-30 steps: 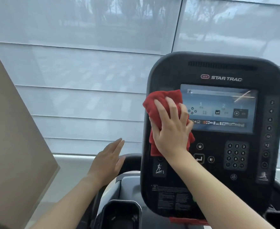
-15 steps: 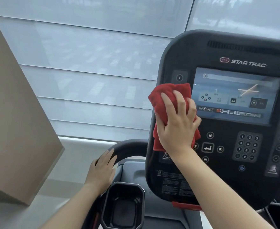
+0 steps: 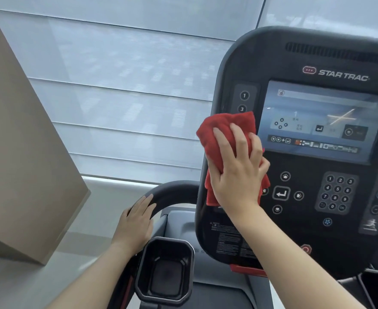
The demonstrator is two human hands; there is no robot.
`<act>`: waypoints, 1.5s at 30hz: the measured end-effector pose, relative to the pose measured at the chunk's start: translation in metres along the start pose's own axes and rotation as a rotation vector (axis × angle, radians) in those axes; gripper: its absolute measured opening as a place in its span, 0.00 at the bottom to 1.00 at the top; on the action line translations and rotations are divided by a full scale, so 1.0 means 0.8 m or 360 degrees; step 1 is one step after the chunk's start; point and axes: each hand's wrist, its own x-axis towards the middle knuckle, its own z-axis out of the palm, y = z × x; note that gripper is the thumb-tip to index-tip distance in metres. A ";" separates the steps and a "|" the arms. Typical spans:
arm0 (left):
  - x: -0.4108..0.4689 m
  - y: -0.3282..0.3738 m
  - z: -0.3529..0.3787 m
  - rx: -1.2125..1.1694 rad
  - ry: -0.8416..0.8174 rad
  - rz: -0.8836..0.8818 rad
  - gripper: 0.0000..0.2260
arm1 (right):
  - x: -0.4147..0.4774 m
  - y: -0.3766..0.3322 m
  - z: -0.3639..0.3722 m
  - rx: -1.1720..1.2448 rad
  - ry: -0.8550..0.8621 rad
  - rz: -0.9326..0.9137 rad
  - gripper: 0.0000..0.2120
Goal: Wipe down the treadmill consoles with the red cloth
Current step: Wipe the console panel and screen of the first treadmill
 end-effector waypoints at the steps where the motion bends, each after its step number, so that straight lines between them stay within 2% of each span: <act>1: -0.002 0.001 0.000 -0.0008 0.0007 -0.0014 0.21 | -0.013 0.002 0.001 -0.0006 -0.0006 -0.0018 0.22; 5: -0.009 -0.002 0.004 -0.0177 0.0070 -0.0093 0.23 | -0.063 0.020 0.001 -0.0013 -0.0047 -0.0071 0.23; 8: -0.017 0.006 0.003 -0.0380 0.0095 -0.0127 0.26 | -0.056 0.031 -0.005 0.0056 -0.0032 0.0010 0.21; 13: -0.035 0.062 0.000 -0.0606 0.0080 0.0062 0.22 | -0.042 0.024 -0.004 0.0062 0.0015 0.0107 0.21; 16: -0.057 0.097 0.018 -0.0372 0.0068 0.0082 0.14 | -0.073 0.031 -0.003 0.0030 -0.0033 0.0064 0.22; 19: -0.064 0.106 0.027 -0.0252 0.0143 -0.0016 0.11 | -0.110 0.043 -0.004 0.0005 -0.0105 0.0048 0.23; 28: -0.064 0.107 0.032 -0.0228 0.0218 -0.0050 0.10 | -0.071 0.044 -0.013 0.0117 -0.0058 0.0186 0.22; 34: -0.064 0.109 0.035 -0.0240 0.0232 -0.0059 0.10 | -0.137 0.036 0.001 -0.0048 -0.0131 -0.0072 0.24; 39: -0.065 0.108 0.033 -0.0251 0.0237 -0.0066 0.10 | -0.111 0.021 0.004 -0.0001 -0.0105 -0.0076 0.22; 45: -0.067 0.105 0.032 -0.0284 0.0205 -0.0028 0.10 | -0.118 0.028 0.006 -0.0048 -0.0088 -0.0117 0.24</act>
